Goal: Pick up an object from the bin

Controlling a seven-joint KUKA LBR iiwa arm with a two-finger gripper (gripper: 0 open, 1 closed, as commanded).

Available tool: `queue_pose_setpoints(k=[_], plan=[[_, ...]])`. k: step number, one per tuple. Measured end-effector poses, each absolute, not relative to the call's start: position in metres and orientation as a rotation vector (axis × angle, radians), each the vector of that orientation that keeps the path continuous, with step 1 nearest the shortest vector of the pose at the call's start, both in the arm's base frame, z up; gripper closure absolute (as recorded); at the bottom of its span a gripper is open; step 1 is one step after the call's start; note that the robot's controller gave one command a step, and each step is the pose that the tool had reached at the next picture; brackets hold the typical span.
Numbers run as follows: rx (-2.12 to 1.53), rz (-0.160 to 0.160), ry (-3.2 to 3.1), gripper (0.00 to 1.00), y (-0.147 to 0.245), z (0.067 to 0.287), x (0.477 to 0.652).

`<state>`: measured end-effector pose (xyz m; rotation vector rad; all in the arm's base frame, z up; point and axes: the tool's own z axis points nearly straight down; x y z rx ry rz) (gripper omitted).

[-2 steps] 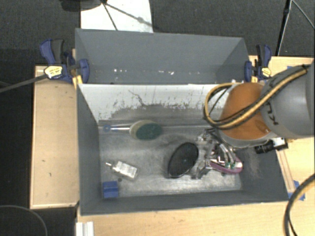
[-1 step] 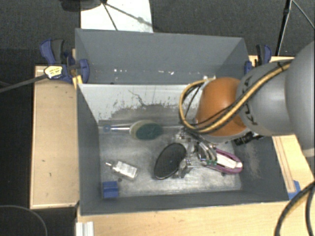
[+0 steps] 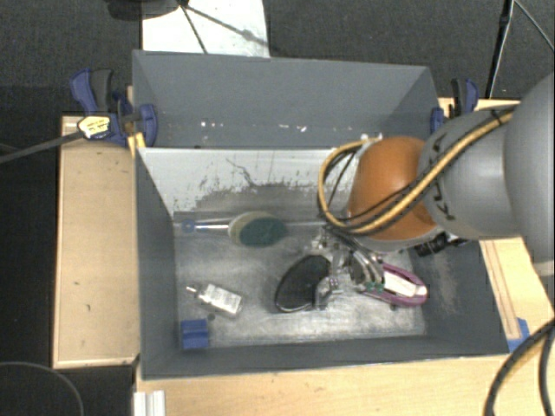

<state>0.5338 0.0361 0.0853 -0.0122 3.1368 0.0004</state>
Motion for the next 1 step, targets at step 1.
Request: queue_pose_setpoints(k=[1], plan=[[-0.036,0.000,3.131,1.00,0.0245,0.2360,0.5411]])
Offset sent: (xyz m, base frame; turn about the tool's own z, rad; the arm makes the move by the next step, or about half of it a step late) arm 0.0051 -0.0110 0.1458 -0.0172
